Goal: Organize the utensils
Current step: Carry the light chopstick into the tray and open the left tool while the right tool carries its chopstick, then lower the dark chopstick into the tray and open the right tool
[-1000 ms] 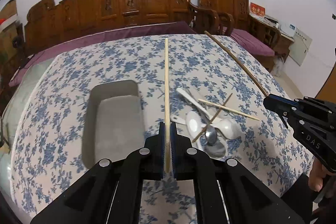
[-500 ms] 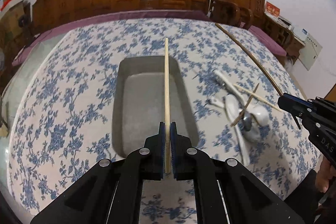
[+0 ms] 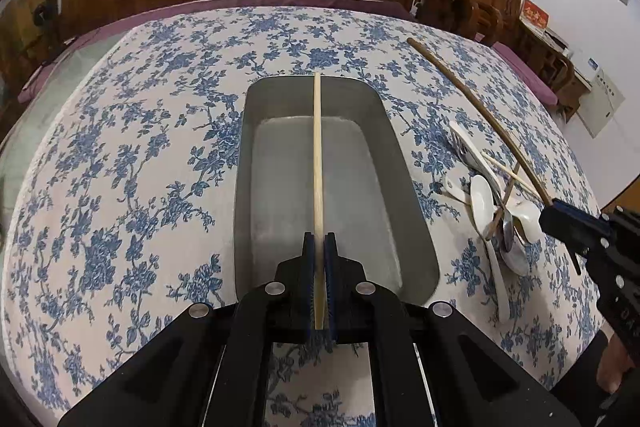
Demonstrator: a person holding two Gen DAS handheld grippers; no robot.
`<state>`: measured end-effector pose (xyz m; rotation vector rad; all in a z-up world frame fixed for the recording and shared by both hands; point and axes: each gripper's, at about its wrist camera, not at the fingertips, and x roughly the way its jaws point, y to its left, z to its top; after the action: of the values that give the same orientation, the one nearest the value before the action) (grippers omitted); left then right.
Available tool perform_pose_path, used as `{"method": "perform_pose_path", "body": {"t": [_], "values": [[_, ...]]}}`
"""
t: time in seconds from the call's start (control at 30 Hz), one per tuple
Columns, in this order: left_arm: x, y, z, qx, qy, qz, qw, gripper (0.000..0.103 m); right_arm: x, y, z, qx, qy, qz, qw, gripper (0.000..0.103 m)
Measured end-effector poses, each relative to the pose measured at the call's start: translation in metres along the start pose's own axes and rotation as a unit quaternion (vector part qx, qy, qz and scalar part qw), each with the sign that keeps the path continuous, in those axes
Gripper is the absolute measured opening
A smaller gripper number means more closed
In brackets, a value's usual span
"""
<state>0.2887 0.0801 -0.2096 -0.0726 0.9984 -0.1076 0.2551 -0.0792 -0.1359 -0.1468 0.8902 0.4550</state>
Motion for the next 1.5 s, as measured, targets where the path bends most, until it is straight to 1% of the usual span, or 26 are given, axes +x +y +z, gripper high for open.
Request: {"method": "perform_pose_path", "body": {"t": [0.23, 0.4, 0.5, 0.57, 0.7, 0.87, 0.97, 1.13, 1.27, 1.37, 1.47, 1.5], "values": [[0.01, 0.007, 0.004, -0.012, 0.001, -0.011, 0.9999, 0.004, 0.013, 0.008, 0.003, 0.0, 0.007, 0.006, 1.0, 0.006], [0.013, 0.012, 0.007, -0.017, 0.001, -0.009, 0.9998, 0.004, 0.022, 0.012, 0.006, 0.005, 0.011, 0.009, 1.0, 0.006], [0.008, 0.013, 0.008, -0.016, -0.006, -0.01, 0.9998, 0.006, 0.027, 0.015, 0.008, 0.009, 0.013, 0.015, 1.0, 0.006], [0.0, 0.016, 0.01, -0.017, -0.019, -0.007, 0.9996, 0.013, 0.03, 0.02, 0.01, 0.01, 0.014, 0.019, 1.0, 0.006], [-0.013, 0.023, 0.014, -0.02, -0.038, 0.001, 0.9991, 0.013, 0.04, 0.03, 0.014, 0.018, 0.02, 0.033, 0.999, 0.006], [-0.021, 0.035, 0.018, -0.021, -0.051, 0.017, 0.9983, 0.014, 0.056, 0.041, 0.02, 0.036, 0.031, 0.046, 0.998, 0.006], [-0.025, 0.044, 0.02, -0.03, -0.055, 0.018, 0.9979, 0.014, 0.066, 0.047, 0.024, 0.044, 0.04, 0.048, 0.997, 0.006], [-0.029, 0.055, 0.021, -0.036, -0.062, 0.029, 0.997, 0.014, 0.082, 0.053, 0.028, 0.06, 0.055, 0.055, 0.995, 0.006], [-0.029, 0.059, 0.02, -0.041, -0.061, 0.027, 0.9969, 0.014, 0.096, 0.053, 0.028, 0.072, 0.065, 0.058, 0.994, 0.006], [-0.029, 0.06, 0.02, -0.042, -0.062, 0.026, 0.9969, 0.014, 0.102, 0.056, 0.028, 0.069, 0.069, 0.059, 0.993, 0.006], [-0.029, 0.06, 0.02, -0.042, -0.062, 0.027, 0.9968, 0.014, 0.104, 0.06, 0.029, 0.058, 0.064, 0.056, 0.995, 0.008], [-0.029, 0.06, 0.02, -0.042, -0.062, 0.028, 0.9968, 0.014, 0.104, 0.06, 0.029, 0.059, 0.06, 0.061, 0.995, 0.008]]}}
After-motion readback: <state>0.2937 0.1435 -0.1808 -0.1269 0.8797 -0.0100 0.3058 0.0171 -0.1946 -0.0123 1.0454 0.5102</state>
